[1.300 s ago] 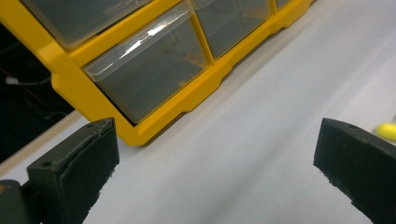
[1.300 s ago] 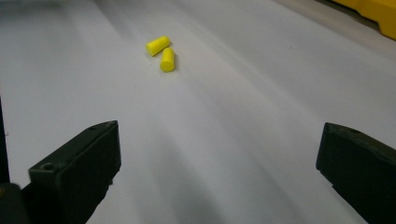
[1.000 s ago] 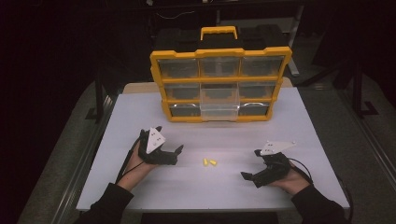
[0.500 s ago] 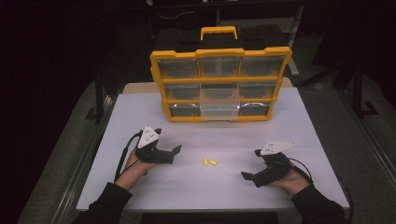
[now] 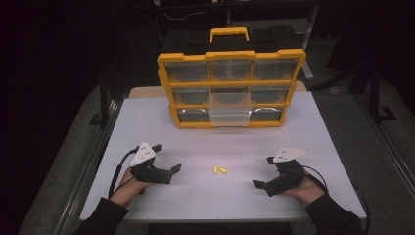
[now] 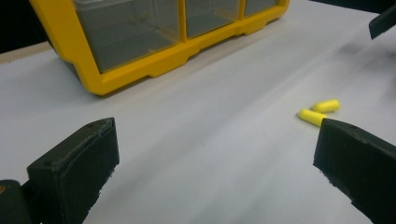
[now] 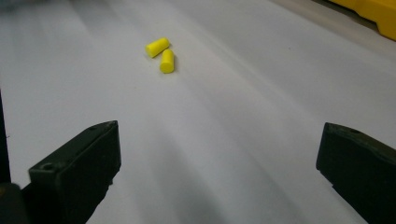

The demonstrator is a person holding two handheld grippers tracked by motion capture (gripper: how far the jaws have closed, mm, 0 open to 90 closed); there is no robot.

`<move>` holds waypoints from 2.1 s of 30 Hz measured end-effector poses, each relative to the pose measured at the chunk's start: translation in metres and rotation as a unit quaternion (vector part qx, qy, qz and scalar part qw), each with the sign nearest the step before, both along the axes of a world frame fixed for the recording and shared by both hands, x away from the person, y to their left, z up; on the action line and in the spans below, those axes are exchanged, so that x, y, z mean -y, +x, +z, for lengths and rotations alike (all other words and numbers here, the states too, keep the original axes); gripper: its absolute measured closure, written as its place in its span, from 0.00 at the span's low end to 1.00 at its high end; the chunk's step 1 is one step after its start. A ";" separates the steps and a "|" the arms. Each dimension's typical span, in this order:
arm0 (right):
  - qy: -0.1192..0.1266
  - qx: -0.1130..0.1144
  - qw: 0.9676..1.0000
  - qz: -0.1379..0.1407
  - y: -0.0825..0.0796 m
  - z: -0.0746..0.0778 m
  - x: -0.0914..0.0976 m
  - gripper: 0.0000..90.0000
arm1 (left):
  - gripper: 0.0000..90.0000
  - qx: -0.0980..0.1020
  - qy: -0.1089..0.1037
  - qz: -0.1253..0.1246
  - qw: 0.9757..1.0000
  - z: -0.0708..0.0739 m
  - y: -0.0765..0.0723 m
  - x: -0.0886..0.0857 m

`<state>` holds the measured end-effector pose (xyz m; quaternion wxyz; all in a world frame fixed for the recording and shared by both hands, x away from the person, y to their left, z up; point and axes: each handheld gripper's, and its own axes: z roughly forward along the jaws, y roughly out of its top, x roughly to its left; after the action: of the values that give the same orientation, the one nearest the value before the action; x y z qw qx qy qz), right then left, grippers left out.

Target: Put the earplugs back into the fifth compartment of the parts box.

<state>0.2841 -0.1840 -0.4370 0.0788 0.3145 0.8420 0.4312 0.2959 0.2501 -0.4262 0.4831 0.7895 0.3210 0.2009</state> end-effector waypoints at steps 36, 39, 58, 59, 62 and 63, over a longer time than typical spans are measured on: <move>-0.037 -0.027 0.998 0.042 0.019 0.021 -0.030 0.00 | 0.00 -0.004 0.001 -0.004 1.000 -0.002 -0.007 -0.004; -0.038 -0.028 0.998 0.044 0.021 0.022 -0.034 0.00 | 0.00 -0.005 0.000 -0.004 1.000 -0.002 -0.007 -0.004; -0.038 -0.023 0.997 0.057 0.034 0.030 -0.054 0.00 | 0.00 -0.009 -0.005 -0.007 1.000 -0.002 -0.006 -0.005; -0.038 -0.024 0.997 0.056 0.034 0.031 -0.055 0.00 | 0.00 -0.009 -0.006 -0.007 1.000 -0.002 -0.006 -0.005; -0.036 -0.022 0.997 0.059 0.037 0.032 -0.057 0.00 | 0.00 -0.010 -0.007 -0.007 1.000 -0.002 -0.006 -0.005; -0.034 -0.022 0.997 0.059 0.037 0.033 -0.058 0.00 | 0.00 -0.011 -0.009 -0.008 1.000 -0.002 -0.006 -0.005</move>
<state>0.3215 -0.1257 -0.4041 0.0455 0.2713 0.8749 0.3987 0.2901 0.2552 -0.4281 0.4878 0.7899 0.3221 0.1854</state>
